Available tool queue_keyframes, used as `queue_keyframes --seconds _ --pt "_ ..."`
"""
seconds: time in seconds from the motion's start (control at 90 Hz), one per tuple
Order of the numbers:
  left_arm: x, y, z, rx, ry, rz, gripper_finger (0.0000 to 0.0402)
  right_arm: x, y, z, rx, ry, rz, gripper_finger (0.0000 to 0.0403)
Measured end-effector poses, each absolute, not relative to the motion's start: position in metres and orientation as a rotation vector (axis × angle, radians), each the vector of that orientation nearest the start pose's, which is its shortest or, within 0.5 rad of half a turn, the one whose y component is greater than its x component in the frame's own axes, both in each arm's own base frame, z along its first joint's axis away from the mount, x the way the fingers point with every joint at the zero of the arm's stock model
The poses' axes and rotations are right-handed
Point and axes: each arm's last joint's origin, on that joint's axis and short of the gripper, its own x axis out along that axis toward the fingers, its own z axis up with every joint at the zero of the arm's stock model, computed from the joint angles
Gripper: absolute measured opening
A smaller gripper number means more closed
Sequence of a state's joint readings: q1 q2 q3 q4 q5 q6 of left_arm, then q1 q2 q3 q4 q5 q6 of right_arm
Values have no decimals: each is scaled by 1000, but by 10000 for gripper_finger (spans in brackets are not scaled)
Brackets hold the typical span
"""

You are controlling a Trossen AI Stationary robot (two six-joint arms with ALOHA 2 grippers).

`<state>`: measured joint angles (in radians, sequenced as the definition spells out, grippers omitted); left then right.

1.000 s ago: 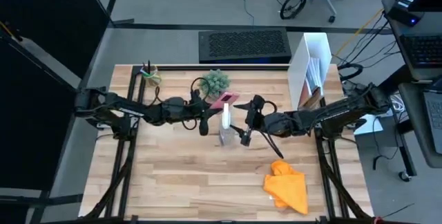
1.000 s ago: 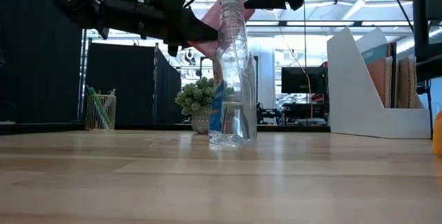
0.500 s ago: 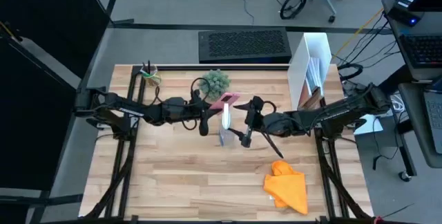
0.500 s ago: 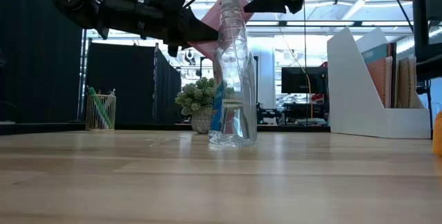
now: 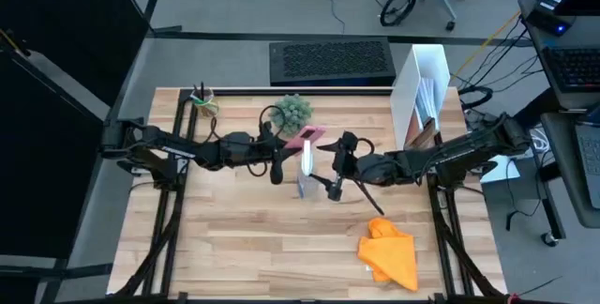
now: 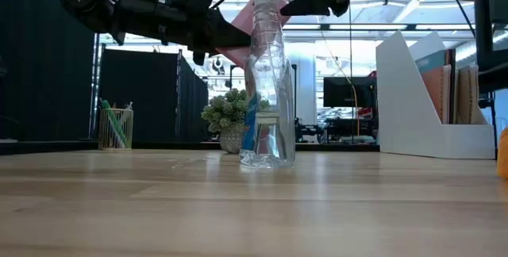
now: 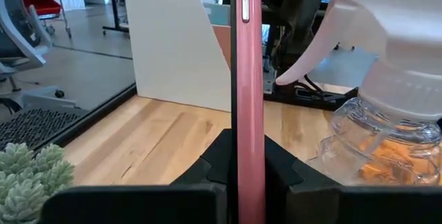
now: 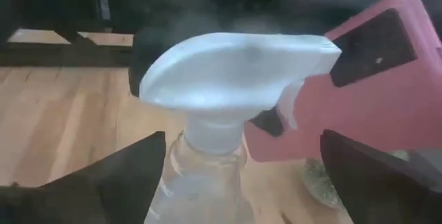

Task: Apply microfiber cloth
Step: Spray the back of the cellphone using the spray bottle

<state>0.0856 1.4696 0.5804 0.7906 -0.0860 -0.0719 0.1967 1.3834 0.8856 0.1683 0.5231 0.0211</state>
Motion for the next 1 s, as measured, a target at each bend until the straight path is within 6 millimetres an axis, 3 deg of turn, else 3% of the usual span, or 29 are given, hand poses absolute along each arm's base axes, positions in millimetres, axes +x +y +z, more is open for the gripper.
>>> queue_keyframes --seconds 0.3,0.522,0.722,1.0 --pt "289 27 204 -72 91 172 15 307 19 268 -68 297 -264 359" --pt "289 27 204 -72 91 170 15 313 20 272 -85 220 -206 359" --pt "289 27 205 -72 88 170 15 327 21 258 -90 208 -205 359" --pt "289 27 205 -73 84 170 15 329 26 253 -35 217 -230 359"
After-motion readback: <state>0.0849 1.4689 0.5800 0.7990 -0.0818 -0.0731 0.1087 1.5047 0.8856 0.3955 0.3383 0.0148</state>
